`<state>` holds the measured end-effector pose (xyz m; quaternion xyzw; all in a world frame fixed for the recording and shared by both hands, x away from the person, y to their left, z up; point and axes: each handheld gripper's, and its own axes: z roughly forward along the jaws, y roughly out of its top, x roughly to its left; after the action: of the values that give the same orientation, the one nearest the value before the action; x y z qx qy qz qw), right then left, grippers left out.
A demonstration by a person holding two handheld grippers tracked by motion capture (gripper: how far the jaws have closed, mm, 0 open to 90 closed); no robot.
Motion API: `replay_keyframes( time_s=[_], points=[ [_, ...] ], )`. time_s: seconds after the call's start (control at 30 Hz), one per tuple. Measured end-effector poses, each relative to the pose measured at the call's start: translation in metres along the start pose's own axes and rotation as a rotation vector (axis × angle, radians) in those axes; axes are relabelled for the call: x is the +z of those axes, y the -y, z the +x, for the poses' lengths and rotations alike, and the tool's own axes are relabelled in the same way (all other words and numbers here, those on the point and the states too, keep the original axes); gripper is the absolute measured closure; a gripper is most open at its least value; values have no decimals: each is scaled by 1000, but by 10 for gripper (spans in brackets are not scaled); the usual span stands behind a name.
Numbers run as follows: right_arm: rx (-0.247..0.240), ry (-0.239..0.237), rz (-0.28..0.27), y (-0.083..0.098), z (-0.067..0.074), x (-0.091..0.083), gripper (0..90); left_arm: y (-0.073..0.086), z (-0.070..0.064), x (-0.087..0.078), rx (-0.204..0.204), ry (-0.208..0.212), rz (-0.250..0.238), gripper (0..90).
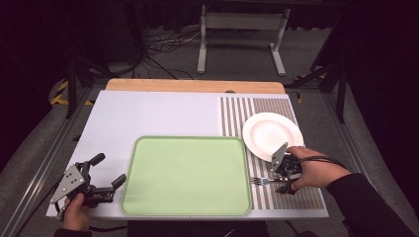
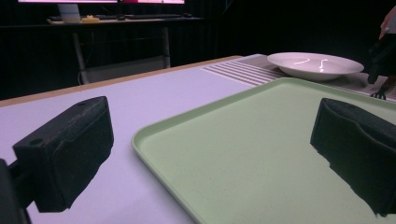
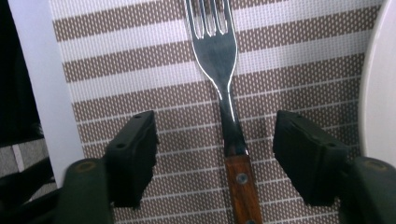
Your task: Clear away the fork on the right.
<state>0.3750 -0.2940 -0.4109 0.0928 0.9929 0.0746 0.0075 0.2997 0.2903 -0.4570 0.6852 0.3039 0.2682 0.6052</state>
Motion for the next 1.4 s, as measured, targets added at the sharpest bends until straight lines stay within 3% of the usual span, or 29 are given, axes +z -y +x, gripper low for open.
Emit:
replay_keyframes(
  time_s=[0.1,0.13,0.6,0.87,1.17,1.4],
  points=[
    [-12,-4,13,1,-3,0,405,0,0,0,-2,0,-1,1],
    [-41,-6,30,2,-6,1,466,0,0,0,-2,0,-1,1],
    [-140,-5,159,-1,-11,2,765,0,-1,2,0,4,4,0],
    [-156,-1,206,-6,-9,3,777,0,-1,1,-3,-2,-1,1],
    [-152,6,210,-8,-7,3,783,0,0,1,-5,-2,-1,0],
    [-159,31,192,-15,-6,-13,783,0,0,1,-7,-2,0,1]
  ],
)
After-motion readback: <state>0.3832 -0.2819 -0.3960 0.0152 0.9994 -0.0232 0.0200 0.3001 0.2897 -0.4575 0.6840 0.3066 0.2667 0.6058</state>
